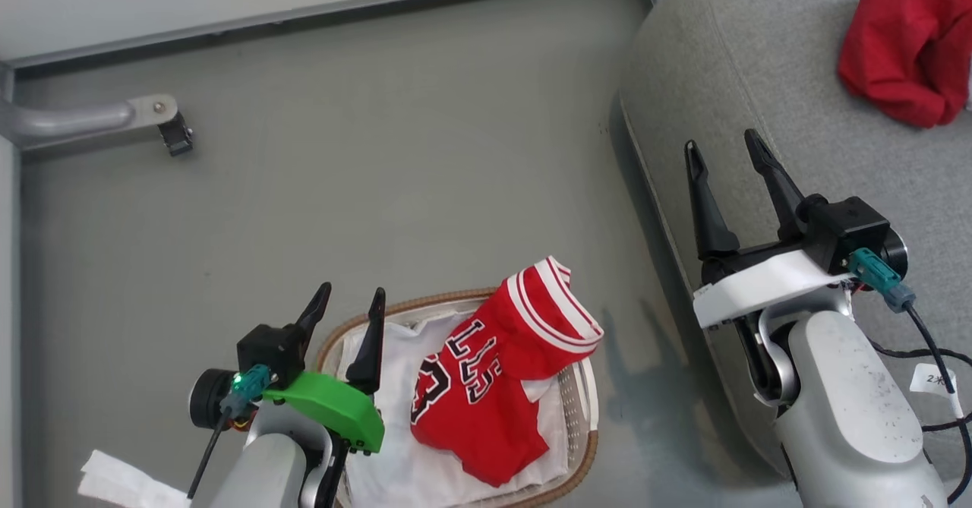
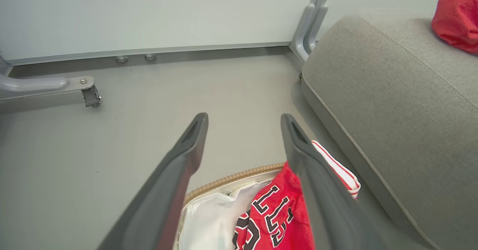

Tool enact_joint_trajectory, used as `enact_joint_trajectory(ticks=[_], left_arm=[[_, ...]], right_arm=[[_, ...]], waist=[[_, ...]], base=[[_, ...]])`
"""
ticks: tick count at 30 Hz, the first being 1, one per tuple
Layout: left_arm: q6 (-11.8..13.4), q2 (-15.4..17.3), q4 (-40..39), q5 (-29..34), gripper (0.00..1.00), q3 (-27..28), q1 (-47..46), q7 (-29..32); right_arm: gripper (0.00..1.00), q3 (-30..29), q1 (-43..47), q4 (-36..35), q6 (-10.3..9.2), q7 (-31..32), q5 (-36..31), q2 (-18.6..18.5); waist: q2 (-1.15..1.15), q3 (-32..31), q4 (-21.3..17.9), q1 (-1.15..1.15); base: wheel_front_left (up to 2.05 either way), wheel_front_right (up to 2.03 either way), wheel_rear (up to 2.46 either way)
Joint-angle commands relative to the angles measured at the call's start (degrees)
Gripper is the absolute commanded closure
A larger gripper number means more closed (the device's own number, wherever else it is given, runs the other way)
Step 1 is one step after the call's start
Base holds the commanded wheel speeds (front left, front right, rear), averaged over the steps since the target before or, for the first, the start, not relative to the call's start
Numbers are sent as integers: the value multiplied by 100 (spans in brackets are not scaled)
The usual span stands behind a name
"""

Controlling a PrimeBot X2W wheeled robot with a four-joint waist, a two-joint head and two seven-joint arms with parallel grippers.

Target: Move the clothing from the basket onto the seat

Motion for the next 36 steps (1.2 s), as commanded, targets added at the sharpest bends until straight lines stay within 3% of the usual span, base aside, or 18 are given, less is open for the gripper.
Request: enact_joint_trajectory(ticks=[1,18,36], left_arm=[[-15,82,92,-73,0,-118,-207,4],[-15,488,1657,-1032,0,-2116,-1842,4],[-16,438,3669,-1475,0,-3156,-3153,170]], right_arm=[[0,4,-94,-52,-8,-10,0,-9],[0,151,-685,-806,-8,-10,135,-4],[0,208,-720,-1255,-8,-11,196,-10]], waist=[[0,783,-491,0],[0,2393,-1091,0],[0,3280,-1200,0]], base=[[0,0,0],[0,0,0],[0,0,0]])
